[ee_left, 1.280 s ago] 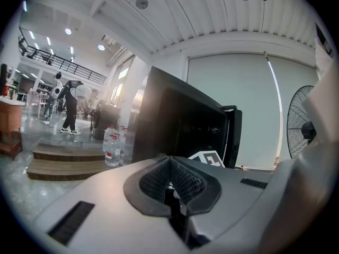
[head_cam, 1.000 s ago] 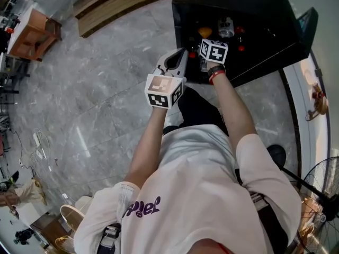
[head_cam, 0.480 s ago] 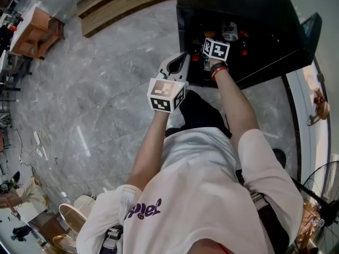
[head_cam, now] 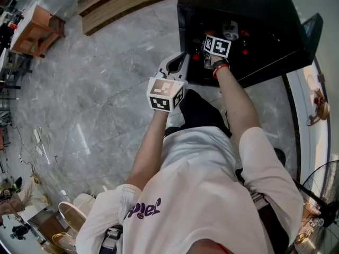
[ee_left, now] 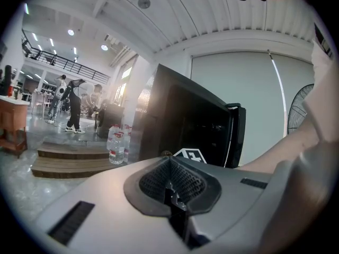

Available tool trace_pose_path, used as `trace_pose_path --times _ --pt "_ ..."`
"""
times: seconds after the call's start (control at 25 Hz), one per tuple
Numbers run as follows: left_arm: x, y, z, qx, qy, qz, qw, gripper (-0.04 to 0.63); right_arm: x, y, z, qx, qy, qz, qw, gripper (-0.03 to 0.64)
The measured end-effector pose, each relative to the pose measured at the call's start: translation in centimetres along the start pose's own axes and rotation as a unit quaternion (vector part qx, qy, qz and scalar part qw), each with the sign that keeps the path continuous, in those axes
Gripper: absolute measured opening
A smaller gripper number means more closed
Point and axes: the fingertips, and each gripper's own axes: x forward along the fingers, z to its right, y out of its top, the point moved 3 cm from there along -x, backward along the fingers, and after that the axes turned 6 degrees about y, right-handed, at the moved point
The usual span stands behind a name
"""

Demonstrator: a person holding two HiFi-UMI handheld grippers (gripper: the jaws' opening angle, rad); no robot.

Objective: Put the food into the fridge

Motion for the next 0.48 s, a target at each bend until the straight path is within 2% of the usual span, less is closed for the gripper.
trace_pose_path --times 0.24,0.48 --pt "-0.23 -0.03 -0.03 0.000 0.002 -0.003 1.0000 0.017 -0.05 -0.60 -0.05 0.003 0.004 -0.011 1.000 0.368" --pt "-0.54 -0.04 -0.03 -0.001 0.004 -0.007 1.0000 0.017 -0.71 -0.67 0.30 -0.003 -0.008 -0.005 1.000 0.420"
